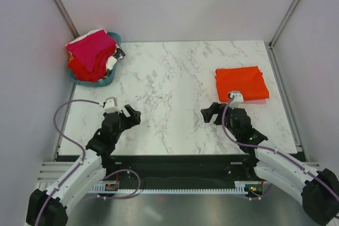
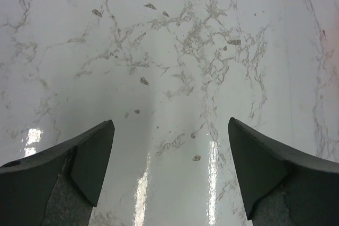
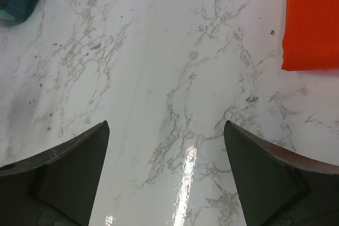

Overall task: Fold and stack the t-shirts
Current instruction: Grab the tshirt from the pile

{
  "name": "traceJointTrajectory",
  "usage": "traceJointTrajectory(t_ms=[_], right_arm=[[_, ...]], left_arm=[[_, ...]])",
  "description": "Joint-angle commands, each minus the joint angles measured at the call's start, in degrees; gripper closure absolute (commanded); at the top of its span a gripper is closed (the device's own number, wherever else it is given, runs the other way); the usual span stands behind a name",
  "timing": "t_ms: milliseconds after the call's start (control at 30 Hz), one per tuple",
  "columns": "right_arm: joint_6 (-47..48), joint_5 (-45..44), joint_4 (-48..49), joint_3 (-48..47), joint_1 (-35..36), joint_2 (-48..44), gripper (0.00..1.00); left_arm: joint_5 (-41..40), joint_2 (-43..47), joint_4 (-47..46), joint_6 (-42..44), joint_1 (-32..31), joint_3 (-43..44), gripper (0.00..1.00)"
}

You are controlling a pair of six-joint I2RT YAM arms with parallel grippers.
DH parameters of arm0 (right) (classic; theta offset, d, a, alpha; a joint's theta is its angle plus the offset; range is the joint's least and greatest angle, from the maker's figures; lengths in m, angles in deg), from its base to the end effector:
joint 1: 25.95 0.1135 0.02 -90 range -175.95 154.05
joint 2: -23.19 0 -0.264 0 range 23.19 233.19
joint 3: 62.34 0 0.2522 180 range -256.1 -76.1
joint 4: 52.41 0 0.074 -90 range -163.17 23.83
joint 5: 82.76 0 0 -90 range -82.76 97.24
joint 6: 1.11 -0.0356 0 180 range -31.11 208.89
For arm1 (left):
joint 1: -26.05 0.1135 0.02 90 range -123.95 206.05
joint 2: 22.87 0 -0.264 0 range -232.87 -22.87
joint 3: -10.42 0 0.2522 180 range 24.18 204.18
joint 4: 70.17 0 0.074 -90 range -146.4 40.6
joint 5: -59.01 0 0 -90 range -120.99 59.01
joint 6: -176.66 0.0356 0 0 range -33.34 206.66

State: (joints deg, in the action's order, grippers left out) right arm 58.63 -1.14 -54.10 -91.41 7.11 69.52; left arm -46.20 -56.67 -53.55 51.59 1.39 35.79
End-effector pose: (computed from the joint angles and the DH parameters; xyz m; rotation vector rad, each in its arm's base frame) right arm 0.1552 0.0949 0.1942 0.0541 1.9442 0.6067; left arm 0.1386 -0.0534 0.1775 -0.3520 1.9836 -0.4038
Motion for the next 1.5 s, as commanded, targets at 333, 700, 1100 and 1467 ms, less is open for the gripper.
traceJointTrajectory(t_ms=[333, 700, 1100, 1467], right_arm=[[-2.08, -2.68, -8.56, 1.86, -0.01, -9.76, 0.05], [-2.35, -2.16, -9.26, 1.87, -0.01, -10.99, 0.05], [-2.52, -1.81, -11.02, 1.95, -0.01, -14.24, 0.05], [-2.26, -2.25, -10.49, 1.42, -0.01, -11.26, 0.02]], left_arm=[[-5.01, -14.26, 2.60, -12.81, 2.25, 11.58, 0.00], [-1.74, -34.64, 6.82, -22.05, 18.25, 44.97, 0.06], [-9.50, -64.53, 15.69, -9.32, 31.25, 81.44, 0.16], [-2.20, -85.98, 16.22, -7.82, 35.04, 97.01, 0.21]])
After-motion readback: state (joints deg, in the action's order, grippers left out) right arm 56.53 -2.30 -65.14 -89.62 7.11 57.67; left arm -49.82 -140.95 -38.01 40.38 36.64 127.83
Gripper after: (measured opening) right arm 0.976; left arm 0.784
